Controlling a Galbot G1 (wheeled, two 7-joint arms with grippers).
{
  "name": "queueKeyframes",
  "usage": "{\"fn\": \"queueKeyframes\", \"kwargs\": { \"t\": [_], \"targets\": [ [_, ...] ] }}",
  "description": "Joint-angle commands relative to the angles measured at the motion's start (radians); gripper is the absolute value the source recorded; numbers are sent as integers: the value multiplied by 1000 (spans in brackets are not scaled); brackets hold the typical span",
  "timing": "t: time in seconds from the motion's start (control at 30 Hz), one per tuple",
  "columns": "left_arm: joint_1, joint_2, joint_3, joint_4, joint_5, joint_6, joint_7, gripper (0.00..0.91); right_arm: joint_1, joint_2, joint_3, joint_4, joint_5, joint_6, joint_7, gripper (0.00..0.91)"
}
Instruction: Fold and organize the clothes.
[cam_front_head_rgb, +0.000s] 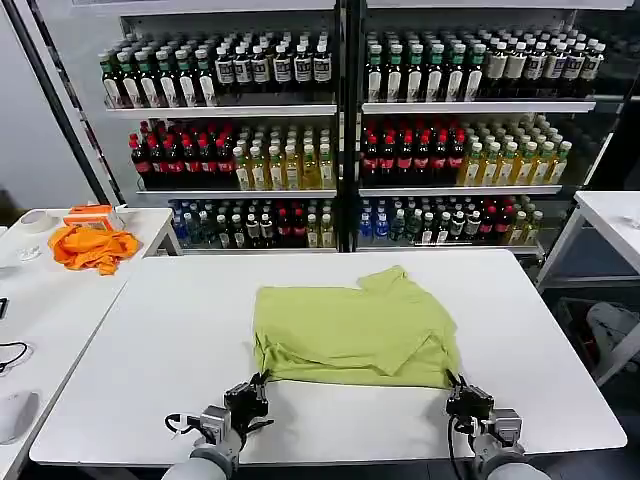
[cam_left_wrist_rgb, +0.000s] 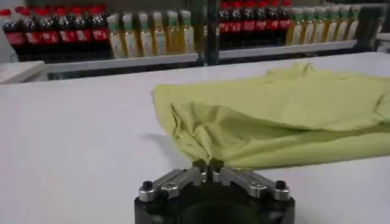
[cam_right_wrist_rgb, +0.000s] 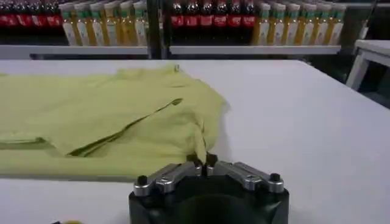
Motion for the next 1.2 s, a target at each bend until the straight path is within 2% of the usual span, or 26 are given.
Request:
{"fn": "queueKeyframes", "kwargs": {
  "t": [0.03,0.3,0.5,0.6,0.8,0.83,0.87,0.9,0.93,1.1,1.2],
  "targets": [
    [176,17,-13,-176,37,-7,11,60,-98,-12,48,92,-5,2,-3,0],
    [345,13,-10,-278,109,-24,23,30,-276,-53,133,191,-27,23,0,0],
    [376,27,-32,-283,91,-30,30,20,-336,-82,155,211,-28,24,6,0],
    [385,35,-31,-266,101,-25,40,10,-356,-71,154,205,-30,25,11,0],
    [375,29,-31,-233,145,-15,50,20,-379,-21,99,208,-104,33,30,0],
    [355,31,-35,-225,147,-4,52,161,-369,-15,84,208,-117,22,34,433],
    [344,35,-41,-224,147,8,54,423,-365,-15,75,210,-122,20,36,746],
    [338,39,-44,-226,146,12,53,756,-362,-13,70,214,-127,21,37,907],
    [330,42,-51,-230,145,18,52,907,-360,-13,68,219,-127,23,39,907],
    [348,68,-112,-311,119,45,59,907,-341,-24,101,296,-104,34,28,907],
    [349,91,-145,-341,117,46,59,907,-301,-40,115,334,-84,15,30,907]
  ]
}}
